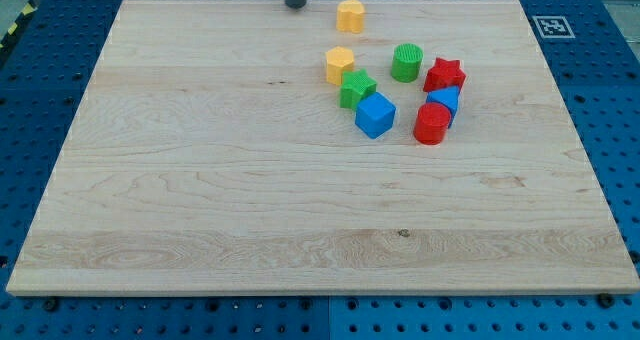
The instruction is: Place the heart diagonal top right to the hexagon
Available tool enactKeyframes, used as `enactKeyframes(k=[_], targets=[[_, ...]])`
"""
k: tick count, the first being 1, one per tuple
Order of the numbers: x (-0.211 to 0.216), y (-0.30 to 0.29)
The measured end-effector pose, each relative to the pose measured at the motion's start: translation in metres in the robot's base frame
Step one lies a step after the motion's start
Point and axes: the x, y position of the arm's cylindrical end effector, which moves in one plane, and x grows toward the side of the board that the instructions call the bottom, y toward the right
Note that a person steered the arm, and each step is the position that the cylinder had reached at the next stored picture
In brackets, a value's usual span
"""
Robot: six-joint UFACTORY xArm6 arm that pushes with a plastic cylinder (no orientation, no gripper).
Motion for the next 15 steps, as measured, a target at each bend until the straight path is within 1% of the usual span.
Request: enactKeyframes(k=[1,2,3,4,5,6,7,8,9,12,13,14,15], targets=[[0.008,0.053],[0.041,0.082],[0.058,0.086],[0.065,0.086],[0.086,0.091],[0.095,0.093],[0.082,0.087],[0.078,0.061],[0.079,0.051],[0.088,0.084],[0.09,0.085],[0.082,0.072],[0.071,0.038]])
